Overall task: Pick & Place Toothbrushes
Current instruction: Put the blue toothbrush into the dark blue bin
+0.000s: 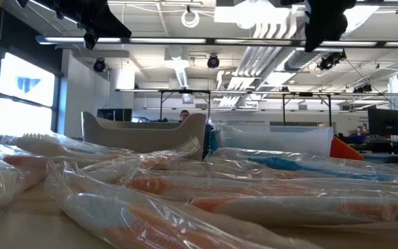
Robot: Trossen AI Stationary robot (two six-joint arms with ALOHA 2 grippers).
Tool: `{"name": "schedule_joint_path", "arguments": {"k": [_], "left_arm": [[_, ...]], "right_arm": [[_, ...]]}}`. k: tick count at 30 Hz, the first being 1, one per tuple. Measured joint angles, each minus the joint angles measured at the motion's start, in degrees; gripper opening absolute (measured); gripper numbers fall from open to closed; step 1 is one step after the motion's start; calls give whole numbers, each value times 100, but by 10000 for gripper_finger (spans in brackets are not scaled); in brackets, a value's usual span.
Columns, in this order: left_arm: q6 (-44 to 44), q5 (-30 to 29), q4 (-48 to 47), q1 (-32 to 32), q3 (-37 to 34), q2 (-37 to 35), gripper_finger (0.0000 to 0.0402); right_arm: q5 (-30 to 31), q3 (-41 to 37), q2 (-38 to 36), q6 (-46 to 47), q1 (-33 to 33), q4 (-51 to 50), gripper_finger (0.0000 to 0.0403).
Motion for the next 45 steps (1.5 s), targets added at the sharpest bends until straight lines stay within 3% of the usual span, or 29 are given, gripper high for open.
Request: {"name": "schedule_joint_path", "arguments": {"k": [6,15,18,29,45], "left_arm": [[-17,-1,0,1,-1,0,0],[-20,-4,-2,1,0,0,0],[-20,-5,-7,0,1,0,0],[-20,-19,-414,0,0,2,0],[-22,-15,-378,0,-1,2,0]], "right_arm": [[-353,0,216,-9,79,-23,19],[-738,-1,625,-59,165,-447,145],[-835,-79,737,-43,352,-520,166],[-782,-858,725,948,1208,75,134],[-652,-1893,729,1641,1948,1530,142]]}}
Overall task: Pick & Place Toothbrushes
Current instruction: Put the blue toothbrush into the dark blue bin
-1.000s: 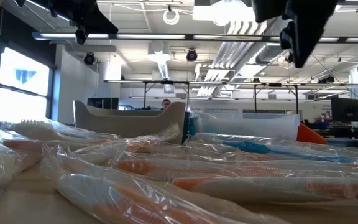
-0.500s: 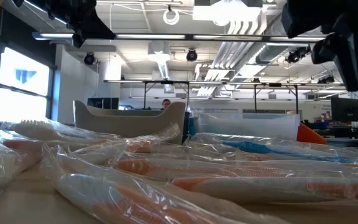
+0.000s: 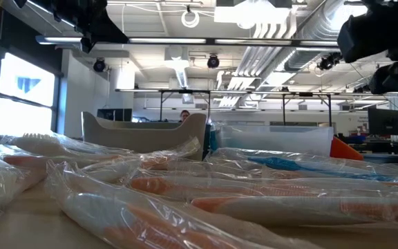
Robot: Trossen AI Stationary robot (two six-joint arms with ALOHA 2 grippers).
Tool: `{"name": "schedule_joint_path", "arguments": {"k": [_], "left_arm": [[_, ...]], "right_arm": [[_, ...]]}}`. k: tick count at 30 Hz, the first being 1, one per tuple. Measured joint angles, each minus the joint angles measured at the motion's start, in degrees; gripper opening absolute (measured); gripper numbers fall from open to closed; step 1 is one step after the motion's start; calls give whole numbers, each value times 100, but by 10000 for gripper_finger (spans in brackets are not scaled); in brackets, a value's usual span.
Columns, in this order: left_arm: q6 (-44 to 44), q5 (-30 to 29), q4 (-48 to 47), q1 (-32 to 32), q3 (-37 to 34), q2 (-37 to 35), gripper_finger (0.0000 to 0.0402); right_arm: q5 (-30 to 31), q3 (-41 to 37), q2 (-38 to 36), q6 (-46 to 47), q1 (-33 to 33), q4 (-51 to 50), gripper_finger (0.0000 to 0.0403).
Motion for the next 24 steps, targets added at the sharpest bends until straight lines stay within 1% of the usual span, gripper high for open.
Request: {"name": "schedule_joint_path", "arguments": {"k": [6,10,13,19,24], "left_arm": [[0,2,-3,-1,2,0,0],[0,8,-5,1,1,0,0],[0,26,-5,0,2,0,0],[0,24,-8,0,0,0,0],[0,22,-13,1,0,-2,0]], "right_arm": [[-18,-302,0,146,181,522,142],[-8,-391,82,148,239,593,142],[-18,-391,255,146,253,638,142],[-268,-382,834,132,271,1128,142],[-255,-359,1050,275,295,1158,142]]}}
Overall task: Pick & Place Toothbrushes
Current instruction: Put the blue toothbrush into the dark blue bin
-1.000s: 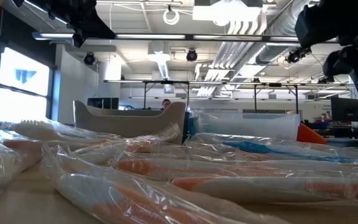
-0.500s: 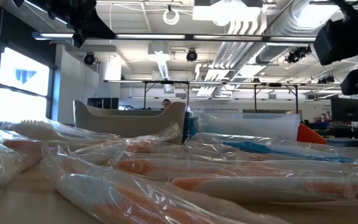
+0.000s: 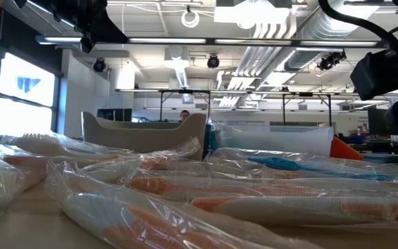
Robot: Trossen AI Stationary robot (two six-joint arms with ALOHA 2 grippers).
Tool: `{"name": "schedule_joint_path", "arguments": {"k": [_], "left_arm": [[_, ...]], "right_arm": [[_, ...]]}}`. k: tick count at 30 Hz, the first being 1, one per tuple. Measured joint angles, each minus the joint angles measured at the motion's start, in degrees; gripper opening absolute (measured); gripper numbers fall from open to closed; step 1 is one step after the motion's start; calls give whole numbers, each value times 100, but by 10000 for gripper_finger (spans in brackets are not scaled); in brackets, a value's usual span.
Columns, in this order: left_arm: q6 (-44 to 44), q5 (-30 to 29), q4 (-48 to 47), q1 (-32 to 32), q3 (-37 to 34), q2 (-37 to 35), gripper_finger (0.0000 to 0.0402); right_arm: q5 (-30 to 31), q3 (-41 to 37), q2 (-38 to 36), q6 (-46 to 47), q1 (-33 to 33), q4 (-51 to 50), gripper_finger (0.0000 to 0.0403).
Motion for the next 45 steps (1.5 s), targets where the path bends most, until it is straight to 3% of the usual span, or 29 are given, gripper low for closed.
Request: {"name": "schedule_joint_path", "arguments": {"k": [14,31,45], "left_arm": [[0,-7,4,-2,0,0,0],[0,-26,-42,-2,2,0,0],[-231,-19,-3,0,2,0,0]], "right_arm": [[-14,-17,24,4,-2,-11,134],[16,-21,34,102,-4,-230,14],[-101,-66,-467,149,-32,-350,14]]}}
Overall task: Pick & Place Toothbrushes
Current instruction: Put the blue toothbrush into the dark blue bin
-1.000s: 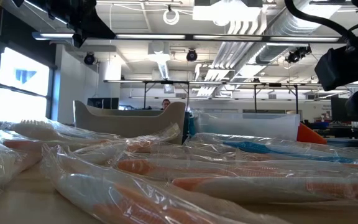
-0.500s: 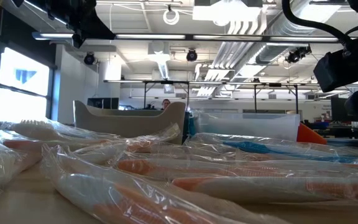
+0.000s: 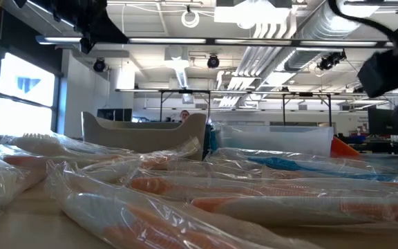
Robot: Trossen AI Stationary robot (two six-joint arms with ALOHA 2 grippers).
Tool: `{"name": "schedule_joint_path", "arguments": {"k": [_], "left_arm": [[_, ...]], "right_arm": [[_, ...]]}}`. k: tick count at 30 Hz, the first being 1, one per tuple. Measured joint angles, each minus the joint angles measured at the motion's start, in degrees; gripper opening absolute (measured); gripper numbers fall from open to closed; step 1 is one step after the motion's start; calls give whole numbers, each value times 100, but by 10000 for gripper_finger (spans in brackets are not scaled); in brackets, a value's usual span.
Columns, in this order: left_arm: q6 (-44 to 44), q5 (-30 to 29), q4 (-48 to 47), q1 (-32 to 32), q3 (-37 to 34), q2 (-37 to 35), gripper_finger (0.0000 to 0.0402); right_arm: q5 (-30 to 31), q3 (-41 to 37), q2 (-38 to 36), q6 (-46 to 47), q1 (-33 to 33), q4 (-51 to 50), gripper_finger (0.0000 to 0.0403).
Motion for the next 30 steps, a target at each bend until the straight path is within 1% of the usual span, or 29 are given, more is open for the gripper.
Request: {"name": "schedule_joint_path", "arguments": {"k": [8,16,20,22,27,30], "left_arm": [[-134,19,20,-2,-1,0,0],[-237,16,64,-1,0,2,0],[-285,14,178,1,1,2,0],[-283,14,196,0,-1,2,0],[-285,12,389,1,-2,2,0],[-285,10,514,1,1,0,0]], "right_arm": [[-137,14,-764,-10,-334,-236,13],[521,65,-1479,-69,-1055,-358,13],[935,243,-1706,-424,-1481,-368,13],[1042,378,-1759,-668,-1696,-363,13],[1317,834,-1783,-1455,-2166,-357,13],[1591,1094,-1783,-1914,-2431,-337,13]]}}
